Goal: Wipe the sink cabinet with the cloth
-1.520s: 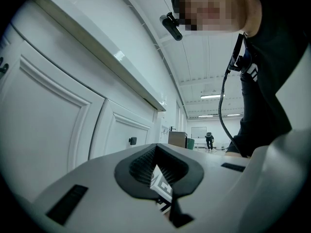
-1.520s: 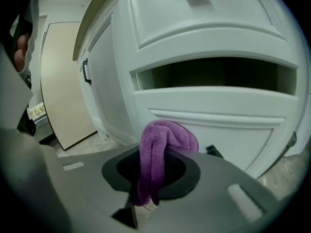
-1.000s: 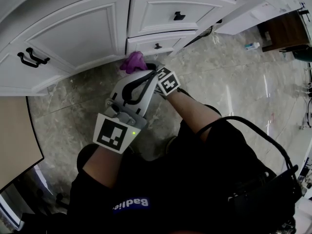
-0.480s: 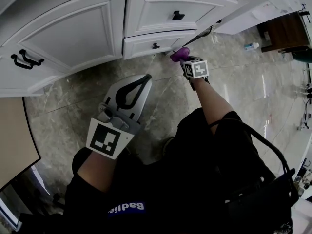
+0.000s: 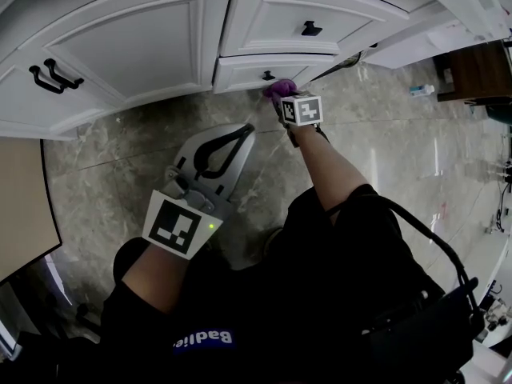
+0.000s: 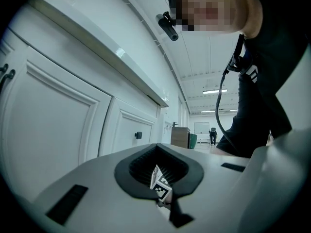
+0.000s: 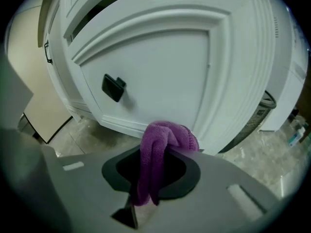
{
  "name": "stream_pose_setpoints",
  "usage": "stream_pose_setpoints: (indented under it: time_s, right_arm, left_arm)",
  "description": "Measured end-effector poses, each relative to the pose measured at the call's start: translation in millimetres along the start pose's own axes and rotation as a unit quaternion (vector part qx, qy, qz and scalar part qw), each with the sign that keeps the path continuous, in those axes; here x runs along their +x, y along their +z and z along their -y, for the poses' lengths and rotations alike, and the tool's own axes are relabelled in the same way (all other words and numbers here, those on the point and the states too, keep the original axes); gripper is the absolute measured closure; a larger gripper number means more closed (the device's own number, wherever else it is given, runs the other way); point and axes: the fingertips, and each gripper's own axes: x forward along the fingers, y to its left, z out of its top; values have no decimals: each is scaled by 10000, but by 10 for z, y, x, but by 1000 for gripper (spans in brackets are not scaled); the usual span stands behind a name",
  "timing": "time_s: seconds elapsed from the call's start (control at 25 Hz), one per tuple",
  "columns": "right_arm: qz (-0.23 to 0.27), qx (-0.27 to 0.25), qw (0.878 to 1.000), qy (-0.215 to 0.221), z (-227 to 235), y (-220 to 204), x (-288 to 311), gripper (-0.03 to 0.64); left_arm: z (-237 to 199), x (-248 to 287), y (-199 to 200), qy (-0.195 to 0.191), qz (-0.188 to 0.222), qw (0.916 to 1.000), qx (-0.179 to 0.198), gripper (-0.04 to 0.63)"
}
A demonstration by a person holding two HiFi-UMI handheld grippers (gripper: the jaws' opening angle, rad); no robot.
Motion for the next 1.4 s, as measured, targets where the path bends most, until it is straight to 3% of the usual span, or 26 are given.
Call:
stream_pose_setpoints:
  time_s: [0.56,0.76,1.12,1.28,1.4]
  right_arm:
    - [691,91,9866,1473,-1403,475,54,555]
    - [712,264,9821,1724,-1543,505,-11,555]
    - [820,5,9698,2296,-1737,430,-238,555]
    - [797,-213,9658,2456,-1644,282,-409,555]
    - [779,-210,9689,2339,-1410,170,-506,555]
  left_arm:
    - [14,107,-106,-20,-130,9999,-87,591]
    - [56,121,-110,-67,-126,9999,-89,591]
    - [136,185,-136,-229,-138,9996,-60,591]
    - [221,275,-149,-356,-162,9992,-5,591]
    - [294,362,-213,-472,-266,9985,28,591]
